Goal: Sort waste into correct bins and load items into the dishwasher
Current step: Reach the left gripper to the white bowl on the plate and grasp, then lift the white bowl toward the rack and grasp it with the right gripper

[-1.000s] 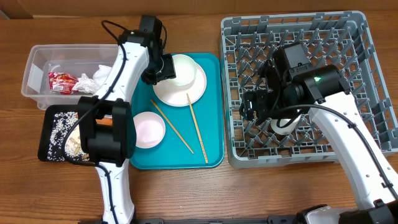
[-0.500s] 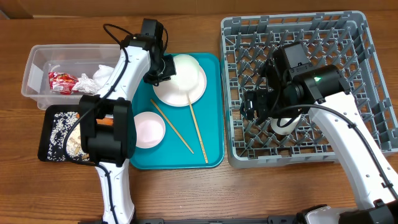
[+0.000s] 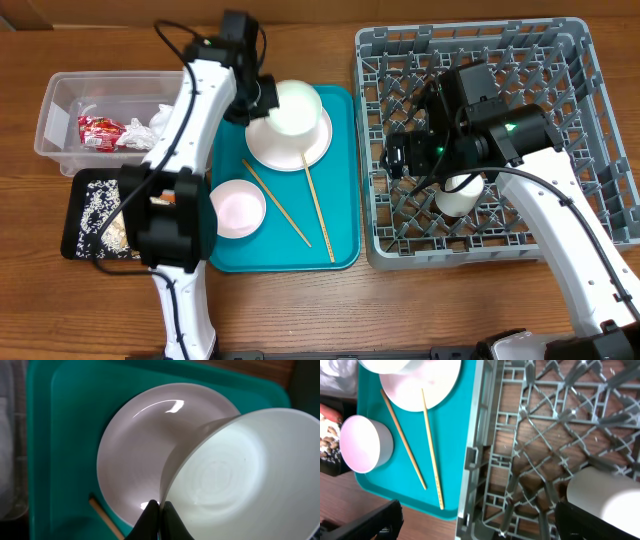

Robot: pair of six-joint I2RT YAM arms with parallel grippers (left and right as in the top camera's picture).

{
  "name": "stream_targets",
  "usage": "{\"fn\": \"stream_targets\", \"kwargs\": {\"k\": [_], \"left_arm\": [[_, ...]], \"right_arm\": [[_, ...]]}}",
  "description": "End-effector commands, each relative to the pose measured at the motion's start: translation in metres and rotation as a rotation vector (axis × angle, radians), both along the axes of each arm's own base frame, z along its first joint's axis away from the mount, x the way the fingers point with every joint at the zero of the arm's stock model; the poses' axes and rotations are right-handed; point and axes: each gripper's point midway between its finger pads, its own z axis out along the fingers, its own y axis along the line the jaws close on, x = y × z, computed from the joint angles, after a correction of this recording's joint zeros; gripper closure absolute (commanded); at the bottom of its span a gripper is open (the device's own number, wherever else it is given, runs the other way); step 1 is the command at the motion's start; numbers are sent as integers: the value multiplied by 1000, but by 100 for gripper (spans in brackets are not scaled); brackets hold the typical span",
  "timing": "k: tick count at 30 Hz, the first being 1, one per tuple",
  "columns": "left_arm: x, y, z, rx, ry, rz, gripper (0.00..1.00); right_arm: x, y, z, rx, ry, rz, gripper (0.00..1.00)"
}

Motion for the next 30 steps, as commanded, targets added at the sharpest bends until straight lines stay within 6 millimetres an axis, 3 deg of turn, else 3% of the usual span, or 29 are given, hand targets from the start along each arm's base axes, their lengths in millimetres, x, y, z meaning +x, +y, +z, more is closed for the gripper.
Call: {"fn": "stream_targets", "kwargs": {"k": [1, 4, 6, 10, 13, 25, 30], "left_arm": [[-8, -7, 93, -14, -172, -32, 96], [-26, -11, 107, -12, -160, -48, 96], [-37, -15, 111, -7, -144, -75, 96], [-57, -28, 103, 8, -76, -122, 96], [-69, -40, 100, 25, -43, -173, 96], [-87, -80, 100, 24, -43, -275, 94], [-91, -88, 100, 16, -39, -292, 92]], "right_arm": [[12, 4, 13, 14, -64, 1, 0], [19, 8, 18, 35, -94, -2, 2], [24, 12, 21, 54, -118, 3, 9], [30, 25, 32, 127, -157, 35, 25], [35, 30, 37, 155, -180, 40, 26], [42, 33, 32, 158, -186, 40, 26], [43, 36, 26, 168, -164, 48, 39]]}}
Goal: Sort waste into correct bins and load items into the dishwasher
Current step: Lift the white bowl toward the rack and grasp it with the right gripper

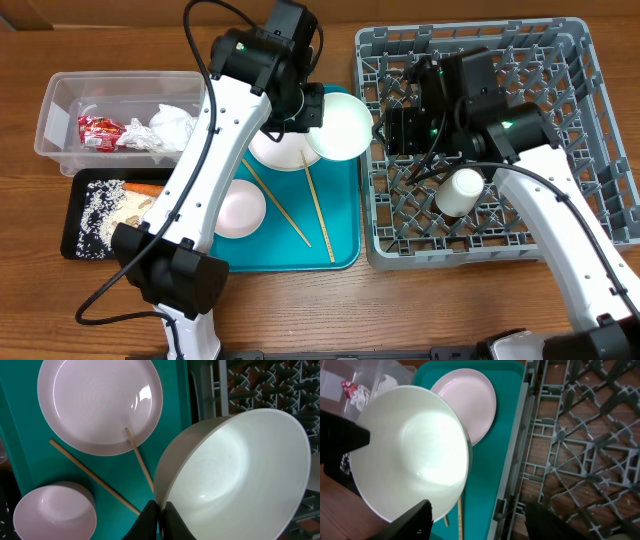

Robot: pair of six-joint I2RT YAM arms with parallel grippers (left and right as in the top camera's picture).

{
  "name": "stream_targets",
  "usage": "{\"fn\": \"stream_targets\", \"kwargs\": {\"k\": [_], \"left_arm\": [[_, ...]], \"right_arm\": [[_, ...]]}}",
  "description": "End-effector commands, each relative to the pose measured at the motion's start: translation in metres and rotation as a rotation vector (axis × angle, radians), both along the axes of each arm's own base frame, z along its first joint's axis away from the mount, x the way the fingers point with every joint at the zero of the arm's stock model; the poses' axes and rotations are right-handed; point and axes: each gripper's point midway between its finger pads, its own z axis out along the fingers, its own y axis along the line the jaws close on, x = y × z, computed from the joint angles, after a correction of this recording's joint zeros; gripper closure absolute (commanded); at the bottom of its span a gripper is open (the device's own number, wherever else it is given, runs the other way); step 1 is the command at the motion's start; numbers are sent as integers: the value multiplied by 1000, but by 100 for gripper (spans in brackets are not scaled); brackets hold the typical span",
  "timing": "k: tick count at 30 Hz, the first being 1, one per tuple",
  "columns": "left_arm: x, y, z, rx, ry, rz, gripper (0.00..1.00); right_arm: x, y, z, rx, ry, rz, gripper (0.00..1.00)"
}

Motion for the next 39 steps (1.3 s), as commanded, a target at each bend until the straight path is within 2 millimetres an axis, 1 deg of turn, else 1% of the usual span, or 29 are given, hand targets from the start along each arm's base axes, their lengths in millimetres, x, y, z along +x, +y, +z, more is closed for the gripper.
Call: {"fn": "stream_targets", "kwargs": {"k": [1, 3, 5, 13, 15, 16, 17, 18, 19, 20, 28, 29, 30, 32, 33, 35, 39], "left_arm": [[-2, -5, -1, 3, -1, -33, 93], [-4, -9, -1, -12, 4, -41, 93], [-4, -11, 0, -17, 5, -45, 96], [-7, -17, 0, -46, 16, -59, 96], [-8, -18, 1, -52, 19, -61, 96], [-8, -19, 1, -55, 21, -62, 96], [-9, -19, 1, -56, 22, -63, 96], [-9, -20, 1, -56, 21, -64, 96], [-9, -20, 1, -56, 21, -65, 96], [-9, -20, 1, -56, 22, -65, 96], [-10, -22, 1, -57, 23, -70, 96], [-10, -22, 1, -57, 22, -69, 96], [-10, -22, 1, -57, 21, -69, 96], [-10, -22, 1, -57, 21, -69, 96], [-10, -22, 1, -56, 22, -69, 96], [-10, -21, 0, -55, 23, -69, 96], [-10, -21, 0, -53, 22, -69, 96]], "right_arm": [[3, 8, 5, 27, -4, 21, 39], [4, 9, 3, 26, -2, 22, 39], [4, 9, 3, 25, -2, 22, 39], [8, 10, 3, 29, -14, 22, 38], [10, 11, 4, 34, -22, 20, 40], [11, 12, 5, 39, -23, 14, 42], [12, 12, 6, 43, -26, 10, 48], [13, 13, 6, 45, -29, 10, 57], [13, 14, 7, 47, -34, 13, 60], [13, 15, 8, 48, -37, 16, 62], [7, 27, 4, 37, -33, 46, 62], [6, 28, 3, 35, -31, 49, 65], [7, 28, 1, 27, -30, 46, 67], [9, 25, -2, 9, -31, 33, 75], [10, 23, -3, -2, -33, 25, 76], [14, 18, -4, -30, -48, 4, 76], [16, 18, -3, -32, -57, -1, 76]]}}
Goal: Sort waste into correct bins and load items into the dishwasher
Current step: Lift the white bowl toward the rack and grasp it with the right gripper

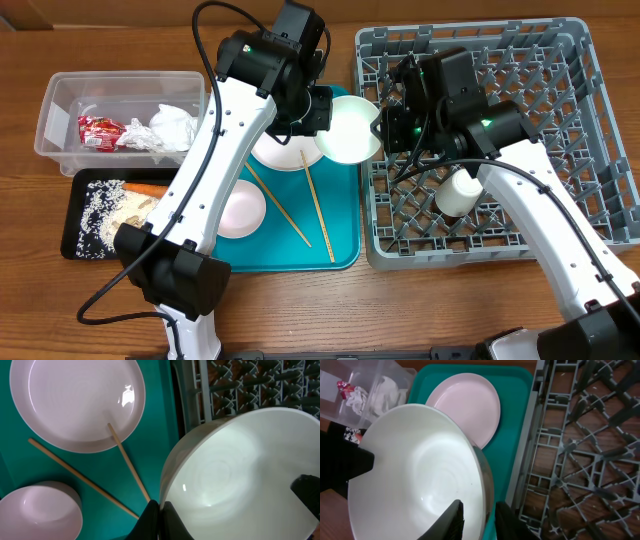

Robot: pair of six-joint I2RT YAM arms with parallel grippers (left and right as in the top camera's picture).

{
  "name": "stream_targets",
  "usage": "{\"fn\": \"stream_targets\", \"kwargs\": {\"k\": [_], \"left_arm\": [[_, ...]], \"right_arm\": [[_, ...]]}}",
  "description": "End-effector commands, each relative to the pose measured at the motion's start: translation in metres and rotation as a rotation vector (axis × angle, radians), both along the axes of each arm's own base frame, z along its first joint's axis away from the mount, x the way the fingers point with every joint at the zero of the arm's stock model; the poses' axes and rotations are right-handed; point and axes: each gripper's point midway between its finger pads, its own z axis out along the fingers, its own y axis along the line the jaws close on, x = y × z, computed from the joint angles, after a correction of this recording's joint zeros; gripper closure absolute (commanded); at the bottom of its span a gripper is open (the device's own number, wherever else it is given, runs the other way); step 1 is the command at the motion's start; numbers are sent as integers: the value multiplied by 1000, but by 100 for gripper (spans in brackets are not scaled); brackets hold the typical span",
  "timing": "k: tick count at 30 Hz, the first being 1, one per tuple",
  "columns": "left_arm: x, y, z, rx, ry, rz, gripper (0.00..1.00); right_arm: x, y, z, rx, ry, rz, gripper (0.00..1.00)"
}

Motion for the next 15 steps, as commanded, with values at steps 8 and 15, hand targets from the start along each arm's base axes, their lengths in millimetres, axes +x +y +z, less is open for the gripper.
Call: {"fn": "stream_targets", "kwargs": {"k": [8, 15], "left_arm": [[-1, -6, 0, -7, -4, -34, 96], [-1, -6, 0, -2, -12, -57, 67]], "right_arm": [[7, 2, 5, -11, -34, -8, 92], [15, -7, 5, -55, -62, -47, 96]]}}
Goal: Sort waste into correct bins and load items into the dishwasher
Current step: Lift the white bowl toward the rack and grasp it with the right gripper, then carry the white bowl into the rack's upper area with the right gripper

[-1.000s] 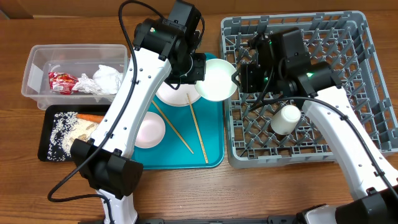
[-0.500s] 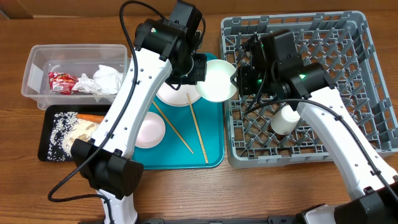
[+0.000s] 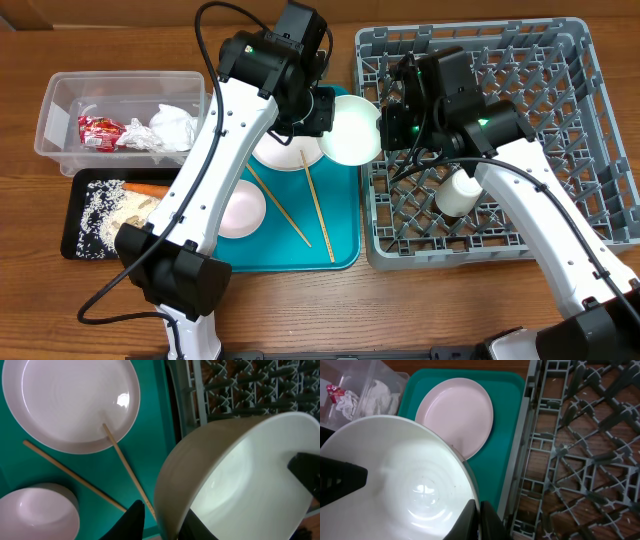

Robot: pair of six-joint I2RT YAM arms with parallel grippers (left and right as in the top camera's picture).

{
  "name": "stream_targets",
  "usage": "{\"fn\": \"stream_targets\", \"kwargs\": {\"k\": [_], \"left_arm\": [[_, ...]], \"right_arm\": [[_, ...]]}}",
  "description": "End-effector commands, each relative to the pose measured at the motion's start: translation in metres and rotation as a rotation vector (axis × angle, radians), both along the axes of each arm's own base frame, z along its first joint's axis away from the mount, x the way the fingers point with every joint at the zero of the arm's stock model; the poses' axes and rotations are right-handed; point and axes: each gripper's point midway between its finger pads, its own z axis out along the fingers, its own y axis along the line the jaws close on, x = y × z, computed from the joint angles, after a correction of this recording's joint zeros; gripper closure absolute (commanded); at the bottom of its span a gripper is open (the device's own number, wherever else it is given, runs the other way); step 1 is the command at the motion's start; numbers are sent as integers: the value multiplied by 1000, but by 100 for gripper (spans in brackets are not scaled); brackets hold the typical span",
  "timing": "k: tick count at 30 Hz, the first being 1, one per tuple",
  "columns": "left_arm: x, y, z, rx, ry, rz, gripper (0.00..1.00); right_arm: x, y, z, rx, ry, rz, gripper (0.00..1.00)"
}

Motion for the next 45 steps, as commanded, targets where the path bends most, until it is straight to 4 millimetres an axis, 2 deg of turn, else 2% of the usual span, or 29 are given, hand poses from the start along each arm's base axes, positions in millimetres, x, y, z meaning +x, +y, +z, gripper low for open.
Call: {"fn": "stream_targets", "kwargs": {"k": [1, 3, 4, 11, 13, 15, 18, 19, 21, 29, 32, 40, 45], "left_arm": [[1, 0, -1, 9, -14, -48, 57], [3, 4, -1, 14, -19, -55, 43], [5, 7, -1, 15, -18, -46, 40], [20, 39, 1, 12, -21, 36, 32], [25, 51, 1, 13, -21, 65, 10], [28, 57, 1, 13, -21, 82, 0], [31, 66, 1, 15, -22, 102, 0], [31, 67, 1, 17, -23, 106, 0], [31, 67, 1, 16, -22, 105, 0], [31, 66, 1, 16, -22, 103, 0], [31, 66, 1, 16, -22, 103, 0], [31, 66, 1, 16, -22, 103, 0], [31, 66, 1, 16, -22, 103, 0]], "right_arm": [[11, -8, 7, -50, -52, -43, 96], [18, -19, 7, -100, -83, -87, 96], [22, -25, 8, -127, -102, -113, 96], [58, -68, 31, -308, -293, -306, 96], [69, -78, 44, -402, -387, -296, 96], [79, -88, 57, -477, -460, -318, 96], [91, -103, 74, -602, -550, -350, 96], [100, -112, 81, -692, -596, -376, 96], [109, -117, 83, -776, -629, -377, 96], [151, -132, 63, -1192, -662, -299, 96], [162, -137, 54, -1325, -646, -211, 96], [174, -140, 5, -1520, -518, 83, 96], [177, -137, -11, -1555, -490, 156, 96]]}}
